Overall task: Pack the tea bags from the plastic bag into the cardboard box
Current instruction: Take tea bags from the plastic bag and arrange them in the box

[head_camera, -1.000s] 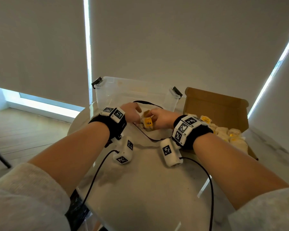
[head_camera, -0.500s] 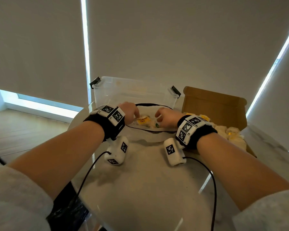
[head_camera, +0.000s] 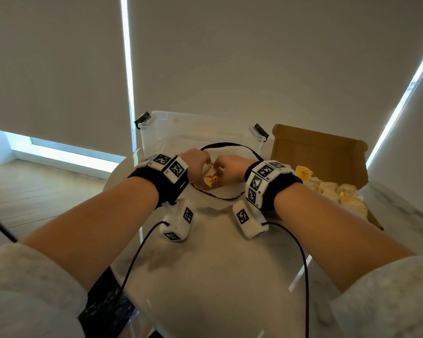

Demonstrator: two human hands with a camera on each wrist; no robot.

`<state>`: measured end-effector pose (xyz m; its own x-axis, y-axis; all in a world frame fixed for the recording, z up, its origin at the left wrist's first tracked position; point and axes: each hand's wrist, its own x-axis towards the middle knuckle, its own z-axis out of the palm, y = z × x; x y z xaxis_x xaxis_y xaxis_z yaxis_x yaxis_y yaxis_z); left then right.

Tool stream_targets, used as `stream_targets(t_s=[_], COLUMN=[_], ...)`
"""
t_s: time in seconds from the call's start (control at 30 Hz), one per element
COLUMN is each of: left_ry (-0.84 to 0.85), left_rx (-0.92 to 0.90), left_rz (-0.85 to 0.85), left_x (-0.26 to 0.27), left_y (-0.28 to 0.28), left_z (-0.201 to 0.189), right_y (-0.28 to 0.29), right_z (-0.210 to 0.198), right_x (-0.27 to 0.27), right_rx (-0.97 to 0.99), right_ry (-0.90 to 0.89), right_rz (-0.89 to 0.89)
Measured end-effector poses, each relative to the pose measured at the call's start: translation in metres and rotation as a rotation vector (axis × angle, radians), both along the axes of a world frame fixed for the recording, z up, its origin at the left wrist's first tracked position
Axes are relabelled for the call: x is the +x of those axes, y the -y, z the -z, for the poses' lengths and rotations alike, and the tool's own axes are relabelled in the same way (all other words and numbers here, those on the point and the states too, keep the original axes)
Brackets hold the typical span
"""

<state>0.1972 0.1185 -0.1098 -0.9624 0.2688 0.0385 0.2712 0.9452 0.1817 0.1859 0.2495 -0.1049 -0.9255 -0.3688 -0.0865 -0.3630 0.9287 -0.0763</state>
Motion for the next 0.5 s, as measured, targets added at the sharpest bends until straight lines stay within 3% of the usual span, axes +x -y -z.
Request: stream_targets(t_s=[0.1,0.3,0.5], left_ry=[0.02,0.008,-0.01], left_rx=[-0.013,-0.109,-0.139], left_rz=[-0.016,-0.054,-0.095], left_x=[0.0,0.003,0.002], left_y=[-0.001,-0.003,-0.004], left_z=[0.0,-0.001,-0.001], right_y=[0.003,0.002,-0.004], right_z=[0.006,0.003,-0.006], right_x=[-0.002,0.005,0.013], right_rx=[0.026,0.157,0.069], right_ry=[0.087,0.062,-0.088], right_rz=[0.011,-0.019,-0.079])
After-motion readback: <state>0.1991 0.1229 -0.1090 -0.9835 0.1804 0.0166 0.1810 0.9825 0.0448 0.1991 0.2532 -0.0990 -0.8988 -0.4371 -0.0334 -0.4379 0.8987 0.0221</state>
